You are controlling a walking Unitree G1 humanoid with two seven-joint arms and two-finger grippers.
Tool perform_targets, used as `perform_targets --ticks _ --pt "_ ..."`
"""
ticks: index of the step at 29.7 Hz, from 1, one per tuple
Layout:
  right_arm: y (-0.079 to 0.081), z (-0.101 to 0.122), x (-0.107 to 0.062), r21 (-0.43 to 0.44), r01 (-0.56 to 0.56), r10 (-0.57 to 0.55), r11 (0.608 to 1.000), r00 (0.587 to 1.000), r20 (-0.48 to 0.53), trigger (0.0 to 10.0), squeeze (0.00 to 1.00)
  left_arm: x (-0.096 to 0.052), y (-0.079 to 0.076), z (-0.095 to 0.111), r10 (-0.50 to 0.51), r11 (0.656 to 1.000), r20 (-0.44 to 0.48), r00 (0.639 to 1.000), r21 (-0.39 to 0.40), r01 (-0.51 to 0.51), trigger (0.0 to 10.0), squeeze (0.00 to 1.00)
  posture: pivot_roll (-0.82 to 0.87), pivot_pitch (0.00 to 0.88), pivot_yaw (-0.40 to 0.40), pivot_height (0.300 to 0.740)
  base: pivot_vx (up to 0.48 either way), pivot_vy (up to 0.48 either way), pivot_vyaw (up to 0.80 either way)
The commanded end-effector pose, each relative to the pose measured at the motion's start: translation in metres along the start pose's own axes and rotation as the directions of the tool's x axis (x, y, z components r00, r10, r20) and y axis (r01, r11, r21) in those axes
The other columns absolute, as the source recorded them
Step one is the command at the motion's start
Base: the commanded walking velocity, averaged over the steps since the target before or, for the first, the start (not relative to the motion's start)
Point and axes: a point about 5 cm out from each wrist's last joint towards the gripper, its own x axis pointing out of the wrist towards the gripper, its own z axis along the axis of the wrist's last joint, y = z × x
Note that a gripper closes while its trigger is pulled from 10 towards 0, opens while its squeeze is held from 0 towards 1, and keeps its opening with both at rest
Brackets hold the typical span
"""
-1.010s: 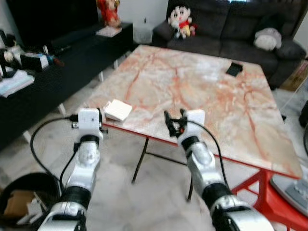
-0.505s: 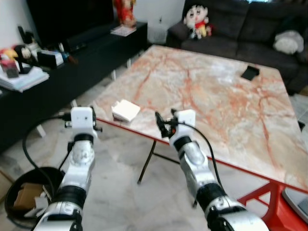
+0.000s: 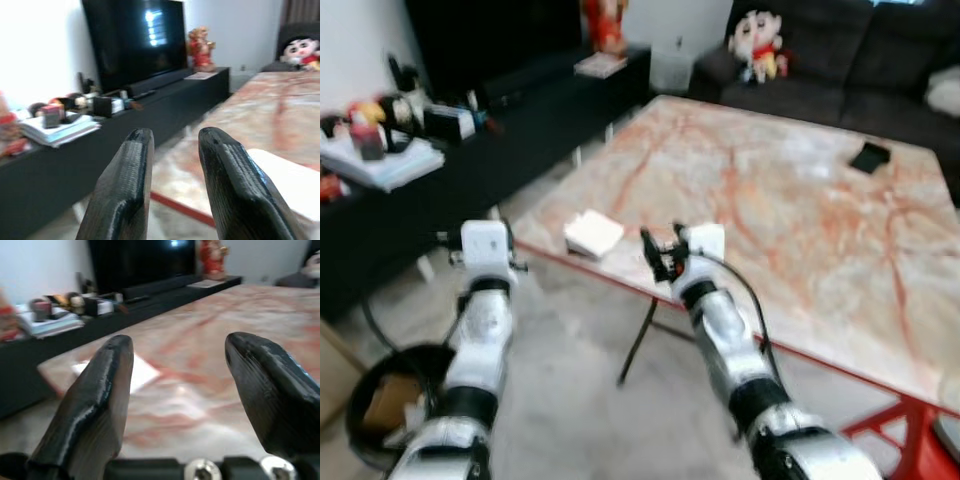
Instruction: Picking trash to rubbish bin
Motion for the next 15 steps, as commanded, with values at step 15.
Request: perform_targets --ticks 15 --pt "0.0102 0.0049 0.0045 0.0 -0.033 0.033 0.999 0.999 0.019 10.0 0.0 0.004 0.0082 0.0032 0.017 1.0 0.007 1.0 0.013 -0.017 10.0 0.0 0.0 0.0 -0.063 0.74 0.296 0.0 0.0"
